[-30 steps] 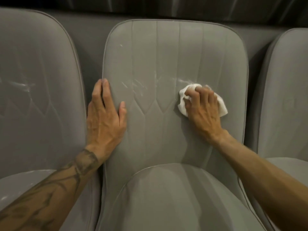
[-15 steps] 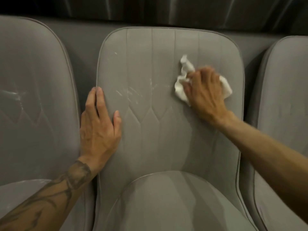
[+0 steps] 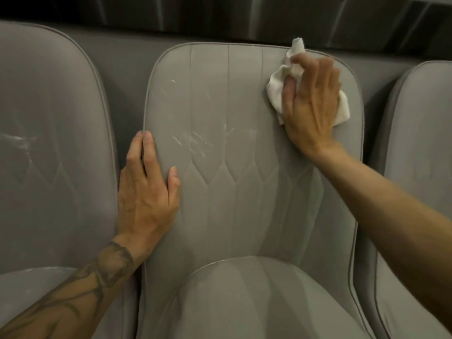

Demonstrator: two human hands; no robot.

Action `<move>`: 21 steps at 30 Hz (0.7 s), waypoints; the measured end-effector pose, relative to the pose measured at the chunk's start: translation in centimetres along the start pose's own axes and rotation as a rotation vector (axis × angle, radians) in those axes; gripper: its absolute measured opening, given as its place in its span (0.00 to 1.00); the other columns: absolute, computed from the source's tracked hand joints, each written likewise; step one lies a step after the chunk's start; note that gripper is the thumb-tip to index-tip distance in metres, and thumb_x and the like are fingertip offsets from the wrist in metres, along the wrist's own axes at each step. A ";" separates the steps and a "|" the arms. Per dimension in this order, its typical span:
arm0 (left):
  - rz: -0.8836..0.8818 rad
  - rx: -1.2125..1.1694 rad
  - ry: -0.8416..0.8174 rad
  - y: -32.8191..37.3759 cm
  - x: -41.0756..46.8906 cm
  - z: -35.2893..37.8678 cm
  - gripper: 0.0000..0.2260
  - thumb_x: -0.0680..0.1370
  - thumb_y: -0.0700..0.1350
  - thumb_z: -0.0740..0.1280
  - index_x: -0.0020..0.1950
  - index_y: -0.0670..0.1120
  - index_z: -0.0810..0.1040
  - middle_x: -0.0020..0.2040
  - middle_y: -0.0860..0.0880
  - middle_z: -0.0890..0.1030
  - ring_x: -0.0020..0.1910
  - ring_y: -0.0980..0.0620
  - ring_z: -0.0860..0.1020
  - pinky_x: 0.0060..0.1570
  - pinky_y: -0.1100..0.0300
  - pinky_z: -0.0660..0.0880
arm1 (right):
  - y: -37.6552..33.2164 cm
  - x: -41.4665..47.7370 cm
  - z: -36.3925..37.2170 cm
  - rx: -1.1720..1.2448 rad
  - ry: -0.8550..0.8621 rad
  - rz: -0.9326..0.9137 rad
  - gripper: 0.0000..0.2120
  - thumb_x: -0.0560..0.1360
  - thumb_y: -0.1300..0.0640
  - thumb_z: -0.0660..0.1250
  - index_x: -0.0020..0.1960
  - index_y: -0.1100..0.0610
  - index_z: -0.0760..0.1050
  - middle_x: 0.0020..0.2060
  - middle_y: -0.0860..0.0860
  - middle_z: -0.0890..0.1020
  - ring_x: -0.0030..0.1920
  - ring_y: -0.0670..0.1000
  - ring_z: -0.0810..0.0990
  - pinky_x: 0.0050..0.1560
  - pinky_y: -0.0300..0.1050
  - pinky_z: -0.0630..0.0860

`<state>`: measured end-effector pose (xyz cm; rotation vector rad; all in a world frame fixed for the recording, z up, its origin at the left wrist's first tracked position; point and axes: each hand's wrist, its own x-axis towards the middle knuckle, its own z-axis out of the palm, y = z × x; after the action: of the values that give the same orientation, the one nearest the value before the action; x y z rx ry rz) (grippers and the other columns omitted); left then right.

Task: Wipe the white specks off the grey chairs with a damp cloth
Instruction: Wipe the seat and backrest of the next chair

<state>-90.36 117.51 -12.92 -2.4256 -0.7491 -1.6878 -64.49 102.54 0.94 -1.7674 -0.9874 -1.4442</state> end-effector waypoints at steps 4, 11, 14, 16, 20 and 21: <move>0.015 0.006 0.005 -0.2 0.0 0.0 0.29 0.85 0.48 0.59 0.82 0.35 0.56 0.79 0.33 0.62 0.76 0.36 0.65 0.73 0.45 0.68 | -1.9 -4.3 0.0 -0.017 -0.047 0.004 0.10 0.81 0.52 0.60 0.58 0.56 0.71 0.53 0.58 0.75 0.52 0.60 0.72 0.53 0.54 0.67; 0.002 -0.012 0.002 -0.2 0.0 0.1 0.30 0.85 0.49 0.59 0.82 0.36 0.56 0.79 0.34 0.62 0.76 0.37 0.66 0.73 0.46 0.67 | 1.0 0.9 0.3 -0.108 -0.030 -0.039 0.10 0.83 0.48 0.55 0.57 0.54 0.65 0.55 0.58 0.73 0.54 0.58 0.70 0.54 0.55 0.68; 0.000 0.004 0.000 -0.2 0.0 0.2 0.30 0.85 0.48 0.59 0.82 0.36 0.56 0.79 0.34 0.62 0.76 0.37 0.66 0.71 0.45 0.68 | -0.6 -0.6 1.1 -0.153 0.029 0.080 0.12 0.83 0.50 0.55 0.59 0.57 0.67 0.56 0.61 0.75 0.55 0.62 0.74 0.56 0.58 0.68; -0.002 0.010 0.002 -0.2 -0.1 0.1 0.30 0.85 0.48 0.59 0.82 0.36 0.56 0.79 0.34 0.62 0.76 0.37 0.65 0.70 0.44 0.69 | -1.7 -4.8 0.4 -0.088 -0.077 -0.027 0.12 0.83 0.51 0.56 0.60 0.58 0.68 0.55 0.61 0.75 0.54 0.62 0.73 0.56 0.57 0.67; 0.007 -0.001 0.004 0.0 0.0 0.0 0.29 0.85 0.48 0.59 0.82 0.35 0.57 0.79 0.33 0.63 0.76 0.36 0.65 0.71 0.44 0.69 | -0.3 -5.9 -1.9 -0.045 -0.255 -0.258 0.10 0.82 0.51 0.59 0.56 0.58 0.70 0.52 0.59 0.74 0.51 0.60 0.71 0.52 0.55 0.65; 0.009 -0.007 0.007 0.0 0.1 0.0 0.29 0.85 0.48 0.59 0.82 0.35 0.57 0.79 0.33 0.63 0.76 0.36 0.65 0.71 0.44 0.68 | 0.2 -4.2 -1.7 -0.065 -0.222 -0.234 0.11 0.83 0.50 0.58 0.56 0.58 0.70 0.51 0.60 0.74 0.50 0.60 0.71 0.51 0.55 0.65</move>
<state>-90.32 117.53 -12.81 -2.4223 -0.7315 -1.6980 -65.68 100.37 -2.87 -1.9430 -1.3120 -1.4551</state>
